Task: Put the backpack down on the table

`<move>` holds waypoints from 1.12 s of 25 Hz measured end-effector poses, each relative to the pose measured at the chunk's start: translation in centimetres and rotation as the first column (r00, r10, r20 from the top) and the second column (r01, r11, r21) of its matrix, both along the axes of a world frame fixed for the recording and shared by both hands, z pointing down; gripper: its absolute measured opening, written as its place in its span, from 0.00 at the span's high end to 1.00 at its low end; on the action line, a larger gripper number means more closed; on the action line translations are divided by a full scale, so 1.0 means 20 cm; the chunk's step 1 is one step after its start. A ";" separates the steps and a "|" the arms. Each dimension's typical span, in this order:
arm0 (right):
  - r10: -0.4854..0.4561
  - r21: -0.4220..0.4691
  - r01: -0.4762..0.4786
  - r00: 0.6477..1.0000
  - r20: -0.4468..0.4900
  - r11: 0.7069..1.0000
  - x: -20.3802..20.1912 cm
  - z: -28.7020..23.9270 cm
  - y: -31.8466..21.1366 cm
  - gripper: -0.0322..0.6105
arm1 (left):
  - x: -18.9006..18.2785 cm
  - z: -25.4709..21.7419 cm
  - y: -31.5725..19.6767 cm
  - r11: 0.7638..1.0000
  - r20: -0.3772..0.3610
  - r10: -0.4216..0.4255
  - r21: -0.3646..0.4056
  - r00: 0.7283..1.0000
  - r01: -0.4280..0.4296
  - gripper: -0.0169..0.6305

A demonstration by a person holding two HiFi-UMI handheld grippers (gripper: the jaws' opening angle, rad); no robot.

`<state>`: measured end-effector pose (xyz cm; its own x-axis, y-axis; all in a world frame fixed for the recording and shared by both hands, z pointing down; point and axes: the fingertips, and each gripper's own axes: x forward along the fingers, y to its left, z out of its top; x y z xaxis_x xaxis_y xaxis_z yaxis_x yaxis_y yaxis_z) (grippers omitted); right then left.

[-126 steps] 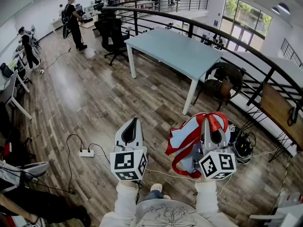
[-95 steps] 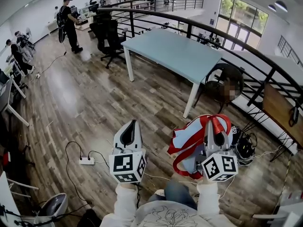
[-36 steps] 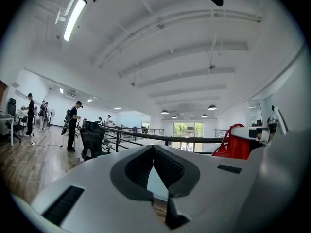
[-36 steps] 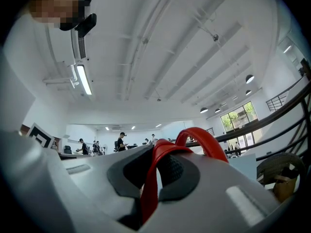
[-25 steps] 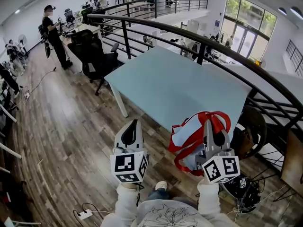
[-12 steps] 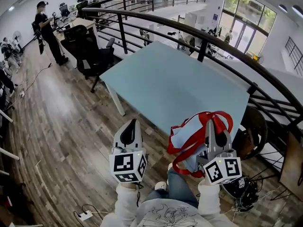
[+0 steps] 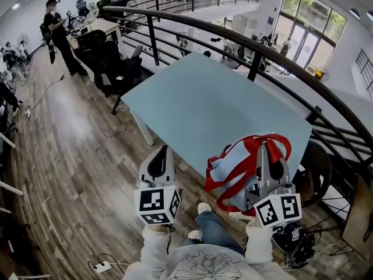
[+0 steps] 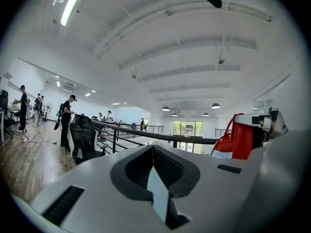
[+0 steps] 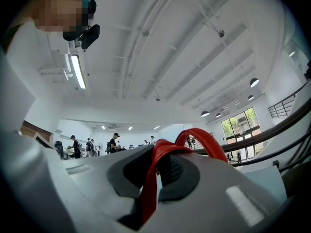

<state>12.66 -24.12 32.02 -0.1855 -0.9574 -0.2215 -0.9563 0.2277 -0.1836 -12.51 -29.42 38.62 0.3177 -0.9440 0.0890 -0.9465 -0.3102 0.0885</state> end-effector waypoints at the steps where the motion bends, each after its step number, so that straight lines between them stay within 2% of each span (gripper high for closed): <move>1: -0.006 0.005 0.006 1.000 -0.003 1.000 0.01 -0.01 -0.05 0.91 | 0.01 0.00 -0.04 1.000 0.002 -0.004 0.000 1.000 0.004 0.96; 8: -0.018 0.007 0.018 1.000 -0.015 1.000 0.17 -0.03 -0.40 0.91 | 0.15 -0.04 -0.37 1.000 0.006 -0.017 0.004 1.000 0.017 0.96; 20: -0.027 -0.065 0.025 0.999 -0.034 0.998 0.51 0.10 -0.96 0.91 | 0.50 -0.01 -0.85 1.000 0.025 -0.002 -0.017 1.000 0.003 0.96; 28: -0.010 -0.108 0.004 0.998 -0.059 0.994 0.70 0.20 -1.25 0.91 | 0.60 0.03 -1.06 0.999 0.037 -0.008 -0.041 0.999 0.010 0.96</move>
<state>26.71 -49.04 35.94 -0.2023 -0.9736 -0.1056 -0.9646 0.2167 -0.1501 -0.55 -50.68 39.22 0.3052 -0.9420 0.1393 -0.9521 -0.2987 0.0657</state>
